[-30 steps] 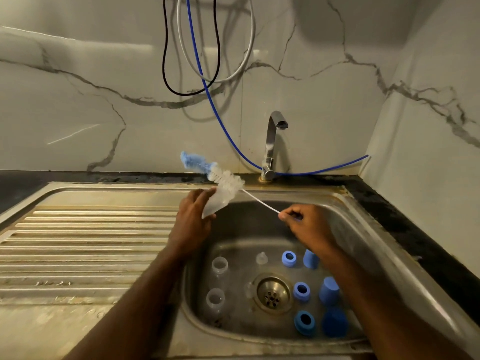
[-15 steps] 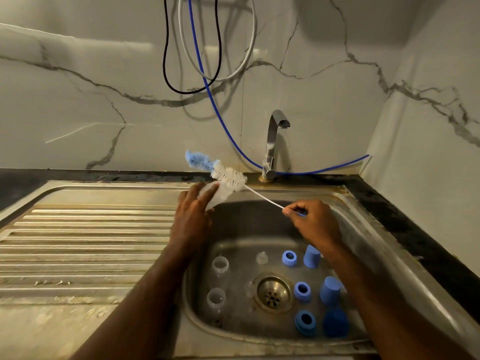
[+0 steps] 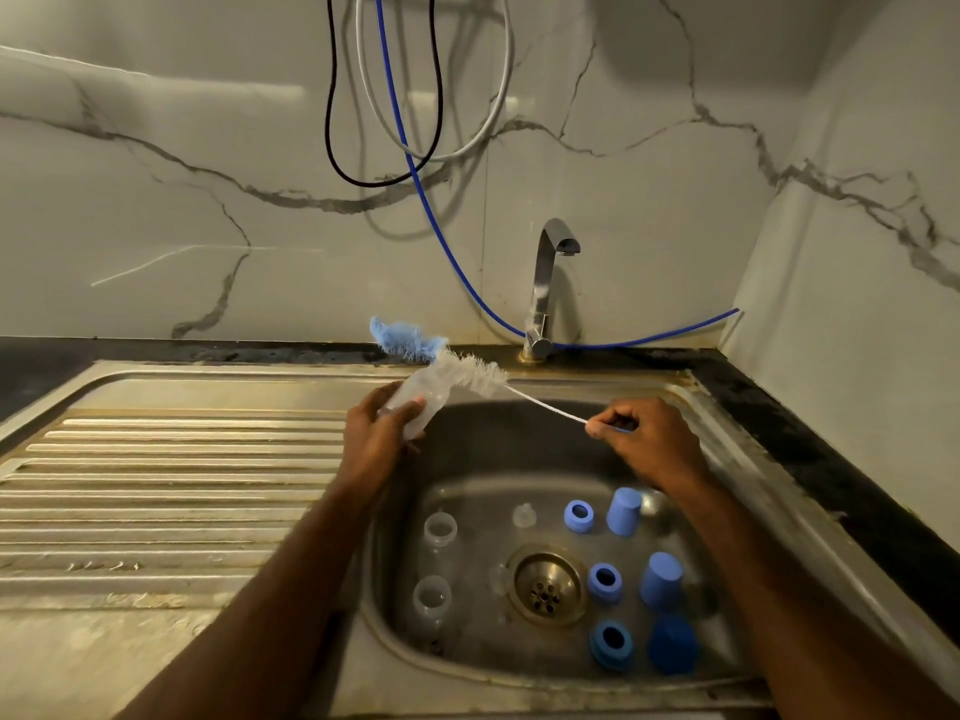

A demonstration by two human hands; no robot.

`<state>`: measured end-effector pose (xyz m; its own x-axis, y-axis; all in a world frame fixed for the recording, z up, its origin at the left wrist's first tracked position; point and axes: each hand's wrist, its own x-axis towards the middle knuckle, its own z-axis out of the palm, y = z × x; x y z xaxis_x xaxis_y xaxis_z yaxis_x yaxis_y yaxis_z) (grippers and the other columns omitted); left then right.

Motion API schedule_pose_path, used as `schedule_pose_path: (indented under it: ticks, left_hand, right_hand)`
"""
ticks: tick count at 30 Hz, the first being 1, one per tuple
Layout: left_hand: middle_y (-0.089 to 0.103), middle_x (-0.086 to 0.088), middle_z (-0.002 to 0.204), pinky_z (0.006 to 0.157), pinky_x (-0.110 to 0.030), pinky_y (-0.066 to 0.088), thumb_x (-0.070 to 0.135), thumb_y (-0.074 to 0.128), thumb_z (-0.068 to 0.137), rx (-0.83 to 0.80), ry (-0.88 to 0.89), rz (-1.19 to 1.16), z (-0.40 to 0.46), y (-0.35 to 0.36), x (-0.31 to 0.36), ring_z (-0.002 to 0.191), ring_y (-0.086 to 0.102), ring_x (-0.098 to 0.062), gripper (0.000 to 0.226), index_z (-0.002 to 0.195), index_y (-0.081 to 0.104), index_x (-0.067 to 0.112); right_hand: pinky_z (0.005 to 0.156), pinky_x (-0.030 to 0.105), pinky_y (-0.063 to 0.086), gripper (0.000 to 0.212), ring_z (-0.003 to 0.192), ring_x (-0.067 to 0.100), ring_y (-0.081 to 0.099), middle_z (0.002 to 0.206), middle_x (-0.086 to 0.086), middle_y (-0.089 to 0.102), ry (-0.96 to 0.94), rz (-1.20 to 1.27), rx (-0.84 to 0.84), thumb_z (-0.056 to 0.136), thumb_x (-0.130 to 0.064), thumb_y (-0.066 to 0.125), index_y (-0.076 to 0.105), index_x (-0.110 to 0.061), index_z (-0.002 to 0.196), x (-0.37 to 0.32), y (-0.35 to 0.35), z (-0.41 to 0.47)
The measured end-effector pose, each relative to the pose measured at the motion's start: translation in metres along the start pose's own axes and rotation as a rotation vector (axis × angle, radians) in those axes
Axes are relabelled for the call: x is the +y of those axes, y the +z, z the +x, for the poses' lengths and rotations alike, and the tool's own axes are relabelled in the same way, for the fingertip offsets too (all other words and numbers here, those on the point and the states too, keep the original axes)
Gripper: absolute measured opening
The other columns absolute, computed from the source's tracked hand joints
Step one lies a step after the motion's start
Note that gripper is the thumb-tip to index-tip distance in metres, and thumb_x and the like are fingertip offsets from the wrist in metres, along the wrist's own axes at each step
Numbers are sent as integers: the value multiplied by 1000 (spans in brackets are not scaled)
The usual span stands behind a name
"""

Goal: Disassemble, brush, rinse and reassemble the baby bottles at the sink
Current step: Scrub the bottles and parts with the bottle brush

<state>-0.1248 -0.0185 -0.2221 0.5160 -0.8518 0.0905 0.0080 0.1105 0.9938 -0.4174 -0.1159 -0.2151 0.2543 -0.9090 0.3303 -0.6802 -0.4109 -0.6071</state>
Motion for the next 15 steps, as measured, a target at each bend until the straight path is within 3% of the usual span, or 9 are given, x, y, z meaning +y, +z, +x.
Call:
schedule_pose_path:
  ticks: [2,4,6,10,15]
  left_hand:
    - [65,-23,116,53,-28,52,24,59,99,-54,-131,-159,-1,5,2,68,64,-22,37,133,57,9]
    - [65,-25,111,47,-27,47,30,56,100,-107,-217,-210,-5,11,2,60,59,-21,41,133,55,6]
    - [65,-23,104,45,-25,44,33,53,99,-121,-280,-286,-7,11,5,58,56,-19,42,131,55,6]
    - [66,-20,89,43,-20,48,40,46,100,-165,-412,-515,-5,-5,14,51,57,-16,44,124,58,5]
    - [63,-22,99,53,-26,46,36,42,98,-233,-452,-421,-11,8,15,63,54,-19,45,128,52,5]
  right_hand:
    - [82,41,58,5,82,10,65,82,-7,70,-23,26,3,89,-30,73,71,-30,85,-6,7,-2]
    - [73,36,57,7,76,9,64,77,-10,67,-81,20,27,91,-33,70,71,-29,85,-19,20,-6]
    - [67,32,54,8,74,8,63,75,-12,67,-83,23,70,89,-35,72,72,-29,84,-23,21,-4]
    - [81,41,57,4,81,9,66,80,-8,72,-13,80,28,85,-27,78,75,-25,82,-1,2,2]
    - [78,42,58,9,77,9,66,75,-8,70,-78,124,36,87,-26,75,72,-27,78,-13,14,-3]
